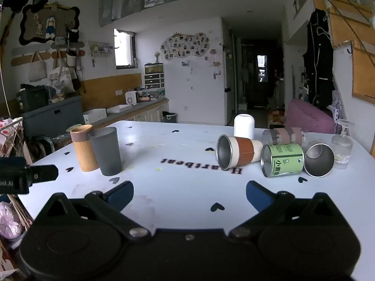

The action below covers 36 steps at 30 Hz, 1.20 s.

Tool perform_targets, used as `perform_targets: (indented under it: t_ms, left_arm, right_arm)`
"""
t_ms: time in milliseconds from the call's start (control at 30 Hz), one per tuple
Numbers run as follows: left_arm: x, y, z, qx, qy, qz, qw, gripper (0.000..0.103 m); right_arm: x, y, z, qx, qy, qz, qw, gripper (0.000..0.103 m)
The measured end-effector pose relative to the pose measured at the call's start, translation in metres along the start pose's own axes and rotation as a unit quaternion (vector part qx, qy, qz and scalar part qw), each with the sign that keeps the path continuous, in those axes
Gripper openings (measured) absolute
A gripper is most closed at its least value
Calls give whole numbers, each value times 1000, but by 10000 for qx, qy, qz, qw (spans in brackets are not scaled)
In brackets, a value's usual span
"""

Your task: Flip cup upright

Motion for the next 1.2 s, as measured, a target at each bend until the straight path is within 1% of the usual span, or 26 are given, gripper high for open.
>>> perform_targets:
  t_ms: [633,1200]
  left_arm:
    - [-4,3,3,83,107,-9,9999,103]
    - [-5,3,4,77,79,-5,9999,103]
  right_arm:
    - [6,4,0,21,-8,68,10000,103]
    - [9,3,2,22,-30,80,10000,103]
Point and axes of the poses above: each gripper's, at about its wrist camera, not at the fingertips, and x roughly against the way its jaws point, y to its left, z to its underside, the point moved 4 cm from there along -x, roughly the way its jaws point, and after that the axes turned 9 degrees about y, right-handed, at the moved point
